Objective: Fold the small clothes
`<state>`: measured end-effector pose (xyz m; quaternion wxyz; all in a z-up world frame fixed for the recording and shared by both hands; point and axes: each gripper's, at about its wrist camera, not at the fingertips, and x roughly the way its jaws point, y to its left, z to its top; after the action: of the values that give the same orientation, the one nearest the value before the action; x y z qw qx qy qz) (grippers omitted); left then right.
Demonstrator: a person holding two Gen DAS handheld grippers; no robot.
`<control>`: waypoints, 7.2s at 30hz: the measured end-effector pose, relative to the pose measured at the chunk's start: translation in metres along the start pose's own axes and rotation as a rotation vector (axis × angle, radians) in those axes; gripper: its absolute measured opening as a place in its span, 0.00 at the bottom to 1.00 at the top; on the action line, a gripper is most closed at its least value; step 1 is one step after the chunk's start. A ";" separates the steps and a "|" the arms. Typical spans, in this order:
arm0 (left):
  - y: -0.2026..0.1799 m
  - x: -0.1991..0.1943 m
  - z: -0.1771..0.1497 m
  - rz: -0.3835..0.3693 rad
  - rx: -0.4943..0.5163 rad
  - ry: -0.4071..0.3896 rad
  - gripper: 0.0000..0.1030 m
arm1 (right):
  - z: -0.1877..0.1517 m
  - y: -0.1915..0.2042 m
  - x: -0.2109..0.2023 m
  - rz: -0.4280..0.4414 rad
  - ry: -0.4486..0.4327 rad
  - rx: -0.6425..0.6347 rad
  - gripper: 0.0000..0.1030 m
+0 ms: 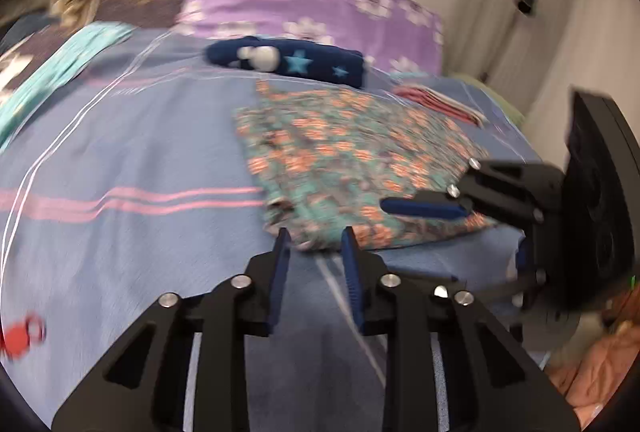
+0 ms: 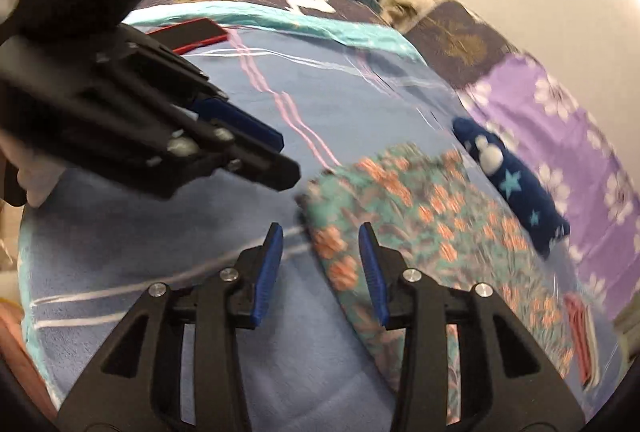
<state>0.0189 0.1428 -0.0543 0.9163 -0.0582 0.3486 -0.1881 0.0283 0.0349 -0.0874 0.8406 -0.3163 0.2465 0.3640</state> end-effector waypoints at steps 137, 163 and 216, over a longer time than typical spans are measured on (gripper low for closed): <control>0.006 0.161 0.176 -0.207 -0.154 0.140 0.11 | 0.005 -0.086 -0.018 -0.128 -0.048 0.528 0.14; -0.235 0.261 0.198 -0.185 0.103 0.243 0.11 | -0.204 -0.220 -0.124 -0.120 -0.142 1.113 0.12; -0.219 0.117 0.038 -0.025 0.442 0.188 0.55 | -0.312 -0.229 -0.163 0.044 -0.208 1.450 0.09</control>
<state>0.0571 -0.1050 -0.0460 0.8680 0.1571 0.3819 -0.2756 0.0464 -0.3843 -0.1132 0.8504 0.3606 0.3506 0.1545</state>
